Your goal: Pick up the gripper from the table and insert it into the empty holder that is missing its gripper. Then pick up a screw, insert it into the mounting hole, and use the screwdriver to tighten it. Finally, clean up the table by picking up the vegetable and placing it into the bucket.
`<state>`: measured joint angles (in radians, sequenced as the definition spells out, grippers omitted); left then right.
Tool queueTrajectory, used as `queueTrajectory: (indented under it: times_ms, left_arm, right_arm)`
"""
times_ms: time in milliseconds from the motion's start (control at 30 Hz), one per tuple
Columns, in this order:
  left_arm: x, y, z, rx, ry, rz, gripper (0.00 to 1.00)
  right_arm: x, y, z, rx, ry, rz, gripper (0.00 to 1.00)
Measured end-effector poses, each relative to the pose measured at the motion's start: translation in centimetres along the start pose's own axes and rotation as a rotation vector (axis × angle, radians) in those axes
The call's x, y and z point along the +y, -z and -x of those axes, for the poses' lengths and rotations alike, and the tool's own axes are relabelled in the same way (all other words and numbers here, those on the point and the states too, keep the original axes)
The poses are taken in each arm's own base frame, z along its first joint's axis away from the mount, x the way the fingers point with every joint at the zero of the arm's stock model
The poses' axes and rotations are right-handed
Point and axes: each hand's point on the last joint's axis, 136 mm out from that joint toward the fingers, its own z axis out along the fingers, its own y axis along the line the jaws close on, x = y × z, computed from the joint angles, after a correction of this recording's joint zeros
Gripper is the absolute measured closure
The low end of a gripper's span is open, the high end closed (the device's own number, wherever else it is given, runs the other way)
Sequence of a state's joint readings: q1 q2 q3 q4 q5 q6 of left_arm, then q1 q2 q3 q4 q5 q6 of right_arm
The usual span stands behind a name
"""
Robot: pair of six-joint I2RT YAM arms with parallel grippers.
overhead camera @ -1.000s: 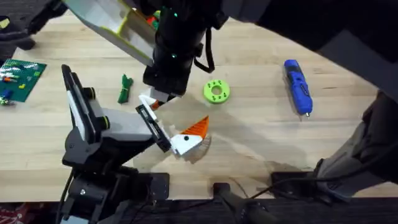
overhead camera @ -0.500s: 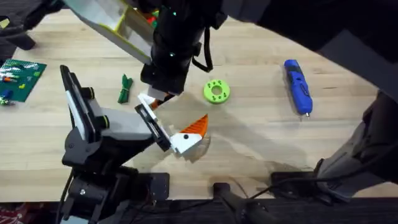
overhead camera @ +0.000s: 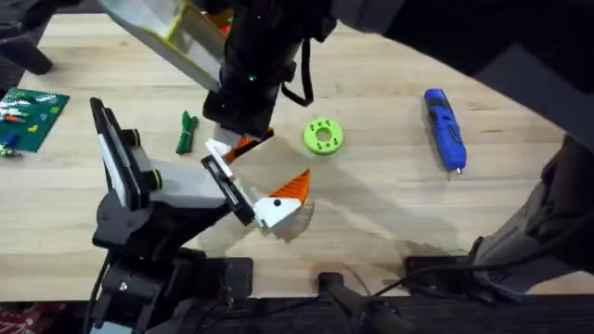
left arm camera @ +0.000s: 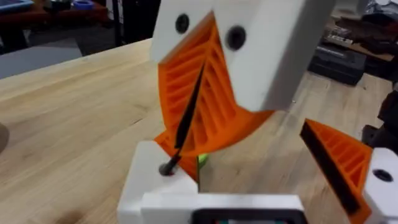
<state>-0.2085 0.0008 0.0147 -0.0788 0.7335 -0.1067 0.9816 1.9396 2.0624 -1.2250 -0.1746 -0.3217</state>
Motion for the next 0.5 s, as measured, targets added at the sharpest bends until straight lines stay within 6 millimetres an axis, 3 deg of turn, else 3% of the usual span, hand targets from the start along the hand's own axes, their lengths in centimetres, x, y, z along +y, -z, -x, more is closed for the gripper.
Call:
queueTrajectory:
  times_ms: [500]
  left_arm:
    - [-0.12,0.0,-0.02,0.001,0.0,-0.007,0.01]
  right_arm:
    - [-0.03,0.01,0.47,-0.02,0.003,0.001,0.992]
